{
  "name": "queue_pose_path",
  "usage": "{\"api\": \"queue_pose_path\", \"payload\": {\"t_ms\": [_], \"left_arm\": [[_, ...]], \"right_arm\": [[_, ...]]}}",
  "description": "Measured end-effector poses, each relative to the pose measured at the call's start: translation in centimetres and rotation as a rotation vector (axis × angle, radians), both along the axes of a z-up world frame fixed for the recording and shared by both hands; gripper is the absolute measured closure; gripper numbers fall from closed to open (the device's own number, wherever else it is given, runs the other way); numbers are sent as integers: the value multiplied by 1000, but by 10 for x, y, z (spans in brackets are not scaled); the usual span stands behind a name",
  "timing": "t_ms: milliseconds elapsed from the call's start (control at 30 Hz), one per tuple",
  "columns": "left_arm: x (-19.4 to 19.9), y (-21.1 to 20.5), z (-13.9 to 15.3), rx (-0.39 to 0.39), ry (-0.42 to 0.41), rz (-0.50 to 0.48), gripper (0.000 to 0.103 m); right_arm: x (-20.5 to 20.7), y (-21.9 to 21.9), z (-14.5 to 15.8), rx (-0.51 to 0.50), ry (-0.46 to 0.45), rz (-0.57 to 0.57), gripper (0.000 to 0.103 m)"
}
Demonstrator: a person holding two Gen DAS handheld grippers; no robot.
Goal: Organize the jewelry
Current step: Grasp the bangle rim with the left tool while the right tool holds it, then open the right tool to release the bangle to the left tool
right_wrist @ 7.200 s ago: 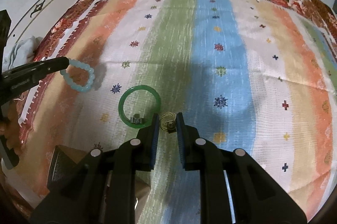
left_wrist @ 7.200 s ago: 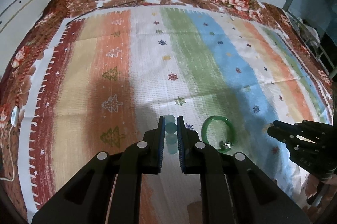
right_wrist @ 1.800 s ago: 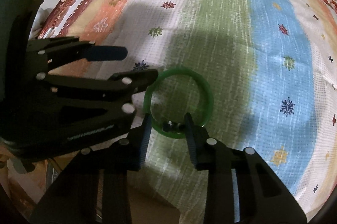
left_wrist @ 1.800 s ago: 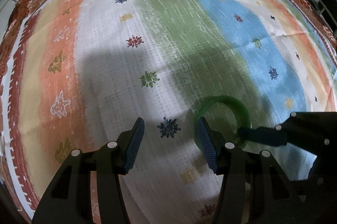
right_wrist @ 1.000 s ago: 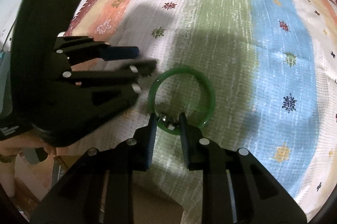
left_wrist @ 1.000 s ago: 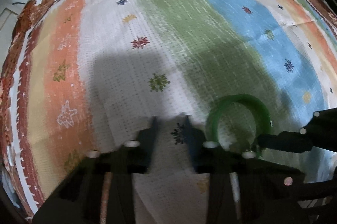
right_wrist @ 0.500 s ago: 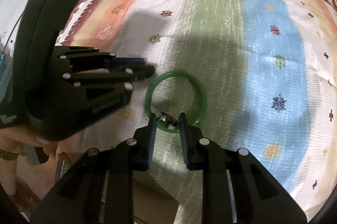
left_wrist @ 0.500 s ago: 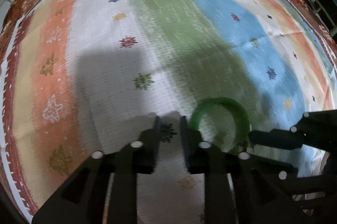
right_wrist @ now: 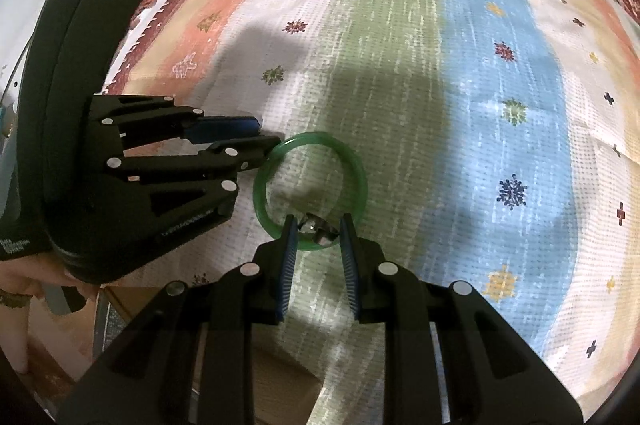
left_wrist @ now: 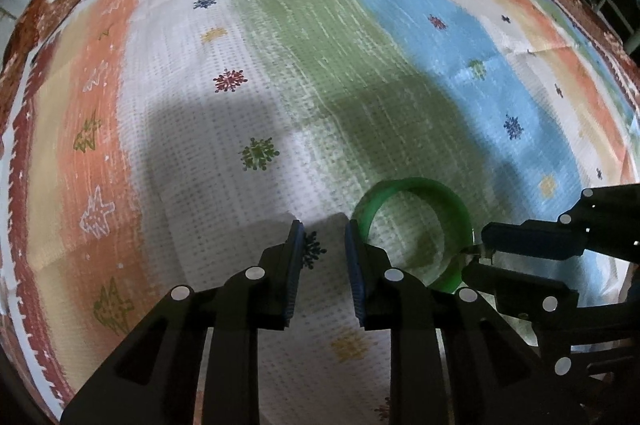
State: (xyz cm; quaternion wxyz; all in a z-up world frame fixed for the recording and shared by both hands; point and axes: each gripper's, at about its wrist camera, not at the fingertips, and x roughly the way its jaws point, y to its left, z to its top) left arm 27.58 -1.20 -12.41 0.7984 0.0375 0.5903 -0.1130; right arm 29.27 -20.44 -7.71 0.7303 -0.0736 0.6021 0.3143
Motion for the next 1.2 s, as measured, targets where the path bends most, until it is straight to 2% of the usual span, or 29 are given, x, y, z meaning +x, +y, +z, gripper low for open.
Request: {"api": "queue_pose_path", "payload": {"t_ms": [67,300,567,733,800,867,967,1200], "left_arm": [[0,3,3,3,-13,12,72],[-1,7,17,-94,-22,20,69],[-3,-7,1,-33,21,-35,69],[-4,-7,-3,3,17,-49,85],[-4,-6,-4,34,9,-49,96],[-1,-3,-4,28,11,-38,96],[-1,4,1,60,-14,-6,96],[-11,22,30,16,-70,60,95]], "right_arm": [[0,0,0,1,-1,-2,80],[1,-5,3,8,-4,-10,80],[3,-9,3,2,-6,-17,80],[4,-7,2,-5,-8,-16,80],[5,-7,1,-5,-8,-13,80],[4,-7,1,-6,-12,-10,80],[2,-6,3,-6,-25,-1,80],[-4,-11,13,10,-44,-8,80]]}}
